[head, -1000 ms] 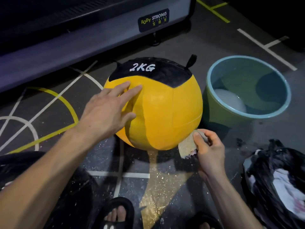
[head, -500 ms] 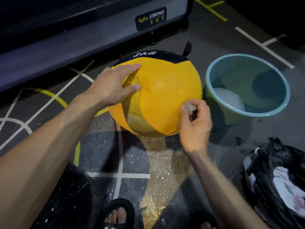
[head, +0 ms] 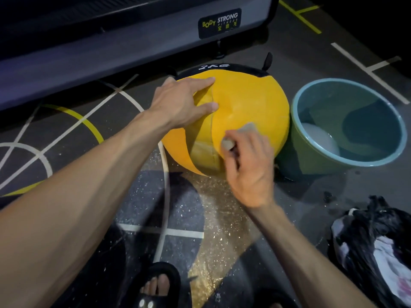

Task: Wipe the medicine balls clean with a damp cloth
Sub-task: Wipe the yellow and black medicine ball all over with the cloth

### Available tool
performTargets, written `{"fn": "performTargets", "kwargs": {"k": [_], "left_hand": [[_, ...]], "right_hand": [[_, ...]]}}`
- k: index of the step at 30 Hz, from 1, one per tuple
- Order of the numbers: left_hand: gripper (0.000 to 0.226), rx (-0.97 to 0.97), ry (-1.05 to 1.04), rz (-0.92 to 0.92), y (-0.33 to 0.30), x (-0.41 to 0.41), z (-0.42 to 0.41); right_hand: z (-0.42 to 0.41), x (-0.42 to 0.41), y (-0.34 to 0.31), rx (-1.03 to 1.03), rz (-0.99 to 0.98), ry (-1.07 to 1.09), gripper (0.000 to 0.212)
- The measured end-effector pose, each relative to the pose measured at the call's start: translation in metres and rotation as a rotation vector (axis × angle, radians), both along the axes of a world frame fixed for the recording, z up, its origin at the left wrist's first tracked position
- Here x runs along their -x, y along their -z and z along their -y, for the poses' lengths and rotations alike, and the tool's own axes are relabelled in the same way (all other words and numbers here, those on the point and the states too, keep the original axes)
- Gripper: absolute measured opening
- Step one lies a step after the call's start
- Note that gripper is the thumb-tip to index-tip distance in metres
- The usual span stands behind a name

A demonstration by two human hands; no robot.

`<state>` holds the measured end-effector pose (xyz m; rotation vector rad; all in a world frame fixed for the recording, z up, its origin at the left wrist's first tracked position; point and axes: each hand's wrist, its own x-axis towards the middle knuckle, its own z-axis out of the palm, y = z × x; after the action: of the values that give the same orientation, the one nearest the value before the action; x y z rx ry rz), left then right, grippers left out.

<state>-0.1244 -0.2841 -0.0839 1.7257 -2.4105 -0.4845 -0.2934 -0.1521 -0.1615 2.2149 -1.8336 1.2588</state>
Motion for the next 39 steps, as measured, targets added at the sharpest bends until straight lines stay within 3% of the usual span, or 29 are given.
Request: {"fn": "performTargets", "kwargs": {"k": [4, 6, 9, 13, 16, 19, 22, 26, 30, 33, 36, 39], "left_hand": [[0.069, -0.023, -0.031, -0.039, 0.000, -0.007, -0.003], [0.070, -0.037, -0.031, -0.068, 0.000, -0.007, -0.005], [0.069, -0.077, -0.066, -0.112, -0.004, -0.008, -0.002], [0.070, -0.111, -0.072, -0.132, -0.008, -0.009, 0.002], [0.073, -0.146, -0.066, -0.131, -0.007, -0.016, 0.003], [0.075, -0.150, -0.059, -0.153, -0.004, -0.017, 0.002], [0.074, -0.150, -0.061, -0.166, -0.005, -0.016, 0.007], [0.078, -0.203, -0.031, -0.154, -0.007, -0.021, 0.019], [0.049, -0.256, -0.038, -0.274, -0.004, -0.030, 0.021], [0.044, -0.283, -0.059, -0.312, 0.006, -0.035, 0.018], [0.050, -0.319, -0.078, -0.332, 0.008, -0.032, 0.022], [0.056, -0.327, -0.100, -0.393, 0.008, -0.030, 0.030]], "right_hand": [[-0.027, -0.017, 0.045, -0.040, -0.444, -0.339, 0.036], [-0.026, -0.009, 0.044, -0.016, -0.493, -0.375, 0.034], [0.007, -0.005, 0.005, 0.116, -0.437, -0.263, 0.017], [0.032, -0.013, -0.014, 0.173, -0.333, -0.248, 0.019], [0.003, -0.014, 0.034, 0.115, -0.592, -0.423, 0.030], [-0.010, -0.004, 0.054, 0.045, -0.768, -0.627, 0.027], [0.010, -0.010, 0.020, 0.172, -0.749, -0.539, 0.044], [0.041, -0.018, -0.014, 0.255, -0.513, -0.273, 0.023], [0.009, -0.024, 0.030, 0.113, -0.732, -0.474, 0.027], [0.000, -0.019, 0.040, 0.046, -0.877, -0.643, 0.017], [0.023, -0.025, 0.014, 0.152, -0.853, -0.569, 0.022], [0.054, -0.032, -0.019, 0.179, -0.684, -0.346, 0.023]]}}
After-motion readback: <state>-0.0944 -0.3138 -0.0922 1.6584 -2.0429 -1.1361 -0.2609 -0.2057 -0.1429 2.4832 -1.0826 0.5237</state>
